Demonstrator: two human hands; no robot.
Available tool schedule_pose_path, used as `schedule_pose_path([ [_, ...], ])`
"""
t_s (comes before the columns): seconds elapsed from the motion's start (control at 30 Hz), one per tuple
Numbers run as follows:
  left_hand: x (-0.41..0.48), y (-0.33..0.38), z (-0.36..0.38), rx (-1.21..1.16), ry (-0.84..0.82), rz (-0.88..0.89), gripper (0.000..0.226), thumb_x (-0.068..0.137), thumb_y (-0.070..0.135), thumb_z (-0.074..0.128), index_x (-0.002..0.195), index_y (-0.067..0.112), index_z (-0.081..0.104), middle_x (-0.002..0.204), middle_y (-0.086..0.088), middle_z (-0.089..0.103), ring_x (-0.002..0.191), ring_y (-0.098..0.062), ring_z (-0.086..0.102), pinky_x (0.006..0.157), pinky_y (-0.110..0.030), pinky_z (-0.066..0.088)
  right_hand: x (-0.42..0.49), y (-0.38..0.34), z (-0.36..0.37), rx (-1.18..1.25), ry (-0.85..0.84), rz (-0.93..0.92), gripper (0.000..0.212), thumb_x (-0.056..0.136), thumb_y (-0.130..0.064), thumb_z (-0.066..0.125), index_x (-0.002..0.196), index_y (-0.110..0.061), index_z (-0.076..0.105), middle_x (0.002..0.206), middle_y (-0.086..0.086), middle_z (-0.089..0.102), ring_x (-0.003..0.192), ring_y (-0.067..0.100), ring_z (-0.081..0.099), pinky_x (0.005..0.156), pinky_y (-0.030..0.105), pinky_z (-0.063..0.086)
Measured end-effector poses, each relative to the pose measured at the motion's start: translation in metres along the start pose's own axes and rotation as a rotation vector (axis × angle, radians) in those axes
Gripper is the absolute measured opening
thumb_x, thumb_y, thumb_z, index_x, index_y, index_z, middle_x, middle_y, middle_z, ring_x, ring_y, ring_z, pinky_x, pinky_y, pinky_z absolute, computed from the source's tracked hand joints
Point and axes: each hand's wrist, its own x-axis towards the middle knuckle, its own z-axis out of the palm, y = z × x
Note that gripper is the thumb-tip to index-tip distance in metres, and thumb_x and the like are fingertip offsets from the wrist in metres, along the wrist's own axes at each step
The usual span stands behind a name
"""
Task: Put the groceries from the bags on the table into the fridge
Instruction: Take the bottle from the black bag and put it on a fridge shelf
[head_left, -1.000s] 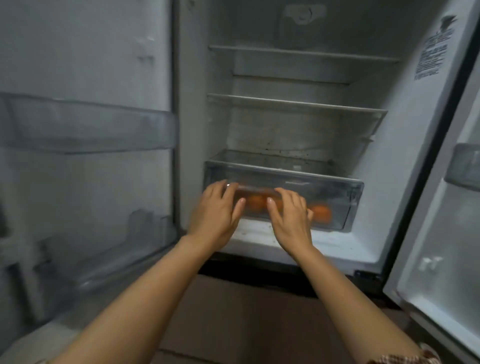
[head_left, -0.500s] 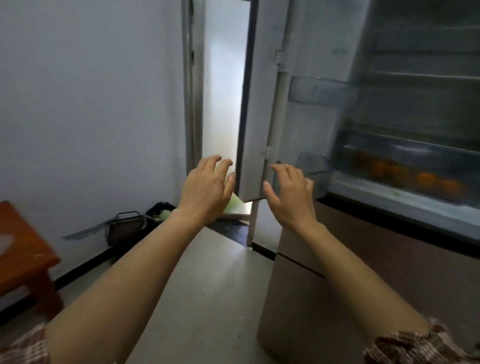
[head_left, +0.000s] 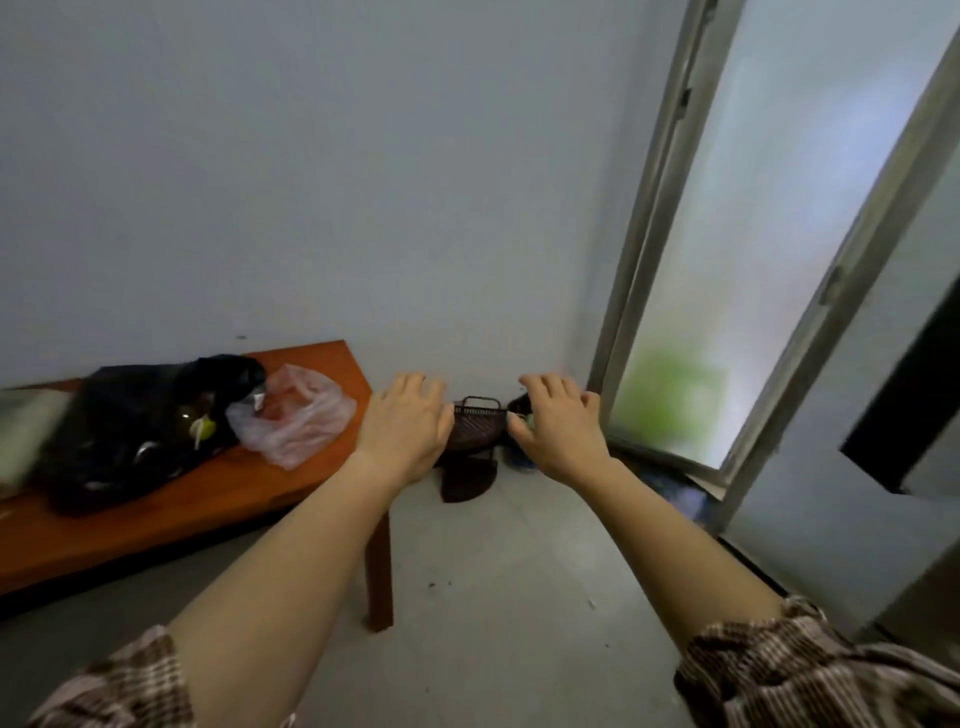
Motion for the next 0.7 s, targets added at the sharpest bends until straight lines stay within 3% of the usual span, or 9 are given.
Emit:
schedule_pose_path([
  [0.07,0.006,-0.047,0.008,0.014,-0.018,-0.052,0.066,0.085,0.044,0.011,0.117,0.01,0.057,0.115,-0.015,0.058,0.107,-0.033,0.053,0.084,-0.043,0.046,0.032,-0.032,0.026,0.021,-0.065,-0.014,0.051,0.095,-0.042,0.044,0.141,-0.02,0.035,0.139,0.005,0.043,0.13,0.026,0.036,0.105,0.049,0.028],
  [0.23,0.004,-0.159,0.022,0.06,-0.076,-0.232,0.042,0.097,0.037,0.031,0.127,0.012,0.047,0.126,-0.013,0.052,0.114,-0.029,0.049,0.088,-0.042,0.045,0.097,-0.121,0.081,0.06,-0.17,-0.117,0.052,0.095,-0.044,0.044,0.141,-0.021,0.034,0.141,0.004,0.041,0.132,0.025,0.034,0.107,0.05,0.025],
  [0.43,0.004,-0.277,0.036,0.073,-0.085,-0.383,0.039,0.099,0.035,0.033,0.131,0.017,0.045,0.129,-0.008,0.049,0.118,-0.027,0.046,0.09,-0.041,0.043,0.153,-0.226,0.144,0.08,-0.221,-0.239,0.052,0.094,-0.043,0.044,0.139,-0.02,0.035,0.138,0.005,0.043,0.128,0.025,0.037,0.102,0.047,0.028],
  [0.7,0.0,-0.439,0.071,0.111,-0.271,-0.369,0.041,0.1,0.039,0.03,0.134,0.019,0.041,0.133,-0.007,0.045,0.123,-0.025,0.042,0.096,-0.04,0.04,0.213,-0.348,0.231,0.12,-0.317,-0.183,0.055,0.095,-0.043,0.044,0.143,-0.02,0.031,0.15,0.007,0.033,0.138,0.028,0.029,0.108,0.052,0.023],
])
